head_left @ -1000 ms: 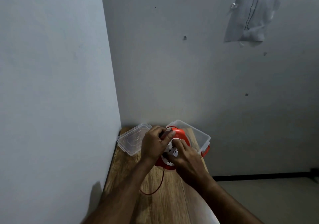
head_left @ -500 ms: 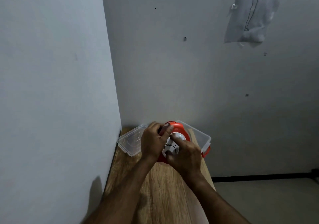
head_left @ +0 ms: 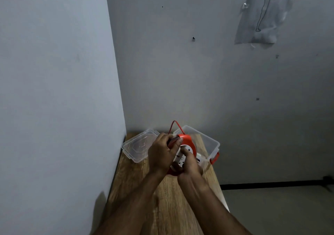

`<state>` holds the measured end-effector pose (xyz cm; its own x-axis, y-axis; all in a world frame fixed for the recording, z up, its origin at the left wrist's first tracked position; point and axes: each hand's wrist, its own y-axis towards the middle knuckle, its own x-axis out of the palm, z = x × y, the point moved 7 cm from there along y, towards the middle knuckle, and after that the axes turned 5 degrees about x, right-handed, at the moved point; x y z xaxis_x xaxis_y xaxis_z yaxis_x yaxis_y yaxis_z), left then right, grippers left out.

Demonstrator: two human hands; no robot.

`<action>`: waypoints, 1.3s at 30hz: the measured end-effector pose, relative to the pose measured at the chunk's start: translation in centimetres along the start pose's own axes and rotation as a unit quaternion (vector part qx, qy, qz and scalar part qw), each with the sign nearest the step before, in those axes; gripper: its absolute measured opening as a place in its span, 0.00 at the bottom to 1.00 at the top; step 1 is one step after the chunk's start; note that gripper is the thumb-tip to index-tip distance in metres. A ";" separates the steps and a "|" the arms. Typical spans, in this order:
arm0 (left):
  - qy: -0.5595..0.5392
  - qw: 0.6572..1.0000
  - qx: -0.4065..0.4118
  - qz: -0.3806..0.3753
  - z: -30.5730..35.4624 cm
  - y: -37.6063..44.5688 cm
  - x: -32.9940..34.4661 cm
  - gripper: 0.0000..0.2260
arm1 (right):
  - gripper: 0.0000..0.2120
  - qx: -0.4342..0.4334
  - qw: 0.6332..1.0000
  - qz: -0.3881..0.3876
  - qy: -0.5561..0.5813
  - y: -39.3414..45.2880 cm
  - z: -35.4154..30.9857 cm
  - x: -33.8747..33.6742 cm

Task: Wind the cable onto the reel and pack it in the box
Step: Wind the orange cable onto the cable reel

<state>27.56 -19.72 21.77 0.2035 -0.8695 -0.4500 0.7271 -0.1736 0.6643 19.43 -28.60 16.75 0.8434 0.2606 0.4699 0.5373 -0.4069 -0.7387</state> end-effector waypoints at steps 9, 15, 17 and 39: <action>-0.037 0.999 -0.020 0.013 -1.0 -0.1 -0.4 0.18 | 0.10 -0.341 0.894 -0.047 -0.286 -1.2 -3.1 -1.1; -0.052 0.998 -0.015 0.009 -1.6 0.6 -0.8 0.16 | 0.13 -0.738 0.222 -0.158 -0.618 -4.0 -1.0 0.6; -0.061 0.998 -0.009 0.004 -1.5 0.9 -0.8 0.15 | 0.15 -0.727 0.181 -0.164 -0.642 -3.3 -1.3 0.2; -0.040 0.999 0.002 -0.023 -0.6 0.7 -0.5 0.16 | 0.20 -0.762 0.160 -0.152 -0.609 -2.9 -2.9 1.1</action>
<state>28.39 -19.12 22.07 0.1180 -0.8945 -0.4312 0.7320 -0.2151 0.6464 18.78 -29.63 20.82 0.6506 0.0716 -0.7561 0.7126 0.2868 0.6403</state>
